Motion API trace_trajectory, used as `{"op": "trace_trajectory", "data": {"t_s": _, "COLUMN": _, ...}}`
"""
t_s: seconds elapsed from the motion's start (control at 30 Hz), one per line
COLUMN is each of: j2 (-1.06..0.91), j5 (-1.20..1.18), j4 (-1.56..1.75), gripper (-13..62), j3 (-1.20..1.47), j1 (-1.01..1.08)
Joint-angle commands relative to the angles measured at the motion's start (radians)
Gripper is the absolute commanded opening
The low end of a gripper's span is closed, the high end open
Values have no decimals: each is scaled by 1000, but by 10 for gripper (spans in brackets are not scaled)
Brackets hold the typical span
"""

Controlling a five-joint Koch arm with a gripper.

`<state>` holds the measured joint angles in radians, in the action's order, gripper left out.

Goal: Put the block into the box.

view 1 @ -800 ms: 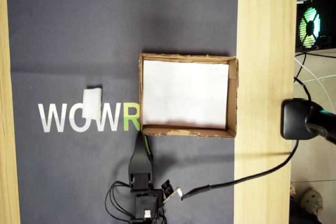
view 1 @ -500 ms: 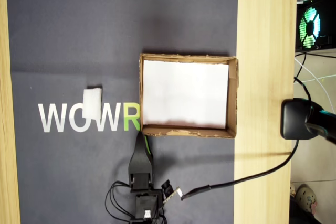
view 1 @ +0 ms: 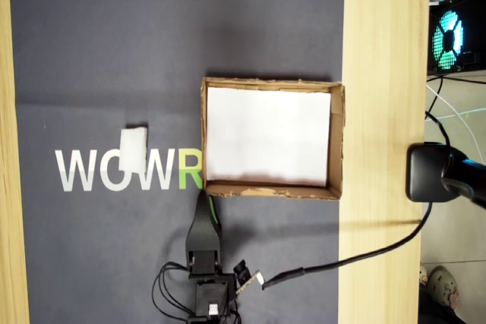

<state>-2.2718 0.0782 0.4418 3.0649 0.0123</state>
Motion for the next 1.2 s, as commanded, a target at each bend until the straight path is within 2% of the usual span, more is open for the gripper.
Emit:
{"op": "trace_trajectory", "data": {"t_s": 0.0, "j2": -107, "j5": 17, "j4": 49, "gripper": 338, "j3": 2, "j1": 0}}
{"op": "trace_trajectory", "data": {"t_s": 0.2, "j2": -107, "j5": 46, "j4": 52, "gripper": 337, "j3": -8, "j1": 2}}
{"op": "trace_trajectory", "data": {"t_s": 0.63, "j2": -107, "j5": 272, "j4": 55, "gripper": 324, "j3": -166, "j1": 2}}
{"op": "trace_trajectory", "data": {"t_s": 0.83, "j2": -107, "j5": 273, "j4": 34, "gripper": 324, "j3": -187, "j1": 0}}
{"op": "trace_trajectory", "data": {"t_s": 1.0, "j2": -109, "j5": 267, "j4": -160, "gripper": 324, "j3": -328, "j1": 2}}
{"op": "trace_trajectory", "data": {"t_s": 1.17, "j2": -109, "j5": 261, "j4": -629, "gripper": 325, "j3": -551, "j1": -2}}
